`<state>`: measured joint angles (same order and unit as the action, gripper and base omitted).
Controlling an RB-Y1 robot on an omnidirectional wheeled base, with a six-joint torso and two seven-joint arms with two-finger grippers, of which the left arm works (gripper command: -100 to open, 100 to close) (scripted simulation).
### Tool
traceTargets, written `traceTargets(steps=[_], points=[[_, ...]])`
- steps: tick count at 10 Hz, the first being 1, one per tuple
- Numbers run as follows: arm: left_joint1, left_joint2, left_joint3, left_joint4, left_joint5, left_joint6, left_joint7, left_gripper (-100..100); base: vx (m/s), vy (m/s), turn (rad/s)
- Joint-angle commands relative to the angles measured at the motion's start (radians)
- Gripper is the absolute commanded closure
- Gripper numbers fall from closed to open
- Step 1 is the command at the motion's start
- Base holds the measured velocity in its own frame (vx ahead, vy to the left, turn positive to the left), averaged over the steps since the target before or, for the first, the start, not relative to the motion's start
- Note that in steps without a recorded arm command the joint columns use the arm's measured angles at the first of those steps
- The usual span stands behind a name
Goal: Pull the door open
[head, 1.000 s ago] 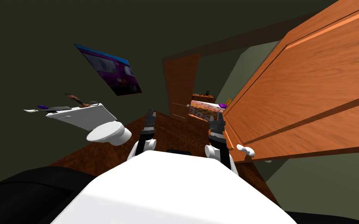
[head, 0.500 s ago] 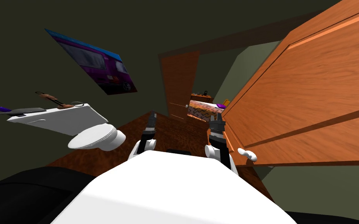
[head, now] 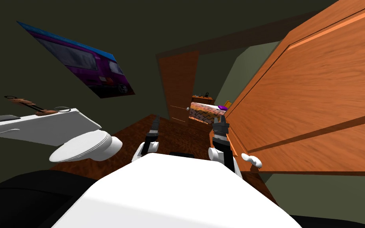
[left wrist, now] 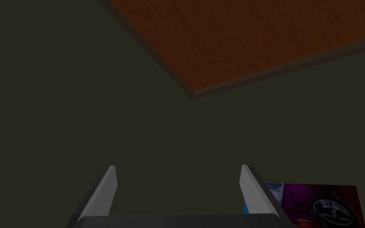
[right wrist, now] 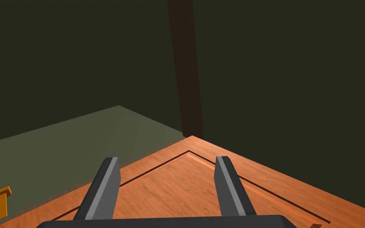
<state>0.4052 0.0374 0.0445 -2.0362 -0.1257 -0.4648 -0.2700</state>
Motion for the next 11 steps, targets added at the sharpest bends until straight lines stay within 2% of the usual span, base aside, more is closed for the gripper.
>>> traceTargets(steps=[1,11], points=[[-0.001,0.004,0.003,0.031,-0.006,-0.015,-0.031,-100,0.108,-0.033,-0.065],[-0.055,0.039,0.044,0.234,-0.036,-0.074,-0.202,-100,0.104,-0.027,-0.071]])
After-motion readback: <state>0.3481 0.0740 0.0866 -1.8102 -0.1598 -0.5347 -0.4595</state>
